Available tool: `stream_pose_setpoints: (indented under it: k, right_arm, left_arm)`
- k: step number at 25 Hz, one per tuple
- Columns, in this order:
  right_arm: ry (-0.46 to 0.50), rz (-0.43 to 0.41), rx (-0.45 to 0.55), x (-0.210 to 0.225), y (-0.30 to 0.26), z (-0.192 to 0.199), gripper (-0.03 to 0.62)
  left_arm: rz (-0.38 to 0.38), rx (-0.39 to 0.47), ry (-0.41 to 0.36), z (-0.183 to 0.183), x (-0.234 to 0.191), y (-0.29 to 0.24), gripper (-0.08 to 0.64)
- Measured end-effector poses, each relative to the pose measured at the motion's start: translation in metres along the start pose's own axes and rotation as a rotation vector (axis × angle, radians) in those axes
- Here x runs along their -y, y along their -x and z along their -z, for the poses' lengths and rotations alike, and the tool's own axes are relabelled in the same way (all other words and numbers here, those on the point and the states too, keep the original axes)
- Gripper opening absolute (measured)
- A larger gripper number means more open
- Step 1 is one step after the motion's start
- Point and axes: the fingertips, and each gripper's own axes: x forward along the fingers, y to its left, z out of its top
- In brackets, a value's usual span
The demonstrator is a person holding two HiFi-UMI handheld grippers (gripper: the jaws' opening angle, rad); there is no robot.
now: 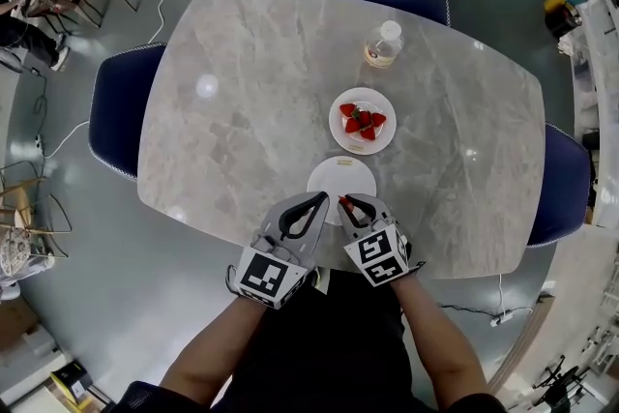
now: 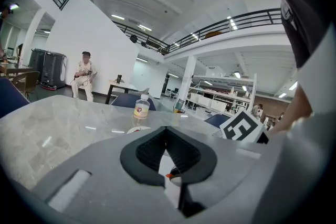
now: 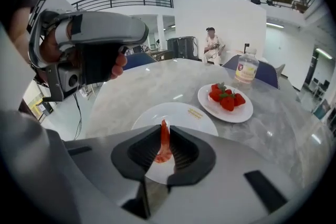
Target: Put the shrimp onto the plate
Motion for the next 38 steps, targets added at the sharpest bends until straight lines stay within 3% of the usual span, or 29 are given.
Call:
stream_pose_setpoints:
  k: [9,19,24,27,33,38]
  right_arm:
    - [0.084,-0.004,-0.110,-0.001,-0.017,0.012,0.054]
    - [0.116,-0.001,-0.127,-0.002,-0.013,0.006,0.094]
    - [0.069,0.013,-0.055,-0.003,0.019,-0.023,0.091]
    - [-0.010,-0.001,0.004,-0.006,0.046,-0.043,0.069]
    - [-0.107,0.010,0.188,-0.005,0.102,-0.104,0.008]
    - [-0.171,0.021,0.335,-0.008,0.149,-0.150,0.003]
  left_arm:
    - [-0.003,-0.028,-0.002,0.017,-0.014,-0.011,0.008]
    - [-0.005,-0.034,-0.016,0.009,-0.013,-0.008,0.008]
    - [-0.008,-0.058,-0.026,-0.007,-0.004,0.003,0.008]
    - [-0.004,-0.065,-0.025,-0.024,0.007,0.012,0.008]
    - [-0.010,-0.043,-0.016,-0.073,0.022,0.032,0.008]
    - [-0.004,0.003,-0.010,-0.114,0.040,0.048,0.008]
